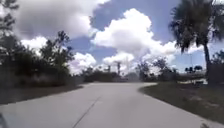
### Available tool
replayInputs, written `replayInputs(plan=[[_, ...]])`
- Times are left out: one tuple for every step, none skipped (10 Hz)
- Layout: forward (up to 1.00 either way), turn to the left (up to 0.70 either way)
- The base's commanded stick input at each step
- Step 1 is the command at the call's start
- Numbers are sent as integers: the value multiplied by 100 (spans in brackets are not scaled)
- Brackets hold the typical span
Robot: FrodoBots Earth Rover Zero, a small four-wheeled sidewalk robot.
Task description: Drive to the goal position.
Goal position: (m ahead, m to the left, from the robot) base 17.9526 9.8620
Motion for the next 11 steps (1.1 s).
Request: replayInputs(plan=[[85, 0], [85, 0], [85, 0], [85, 0], [85, 0], [85, 0], [85, 0], [85, 0], [85, 0], [85, 0], [85, 0]])
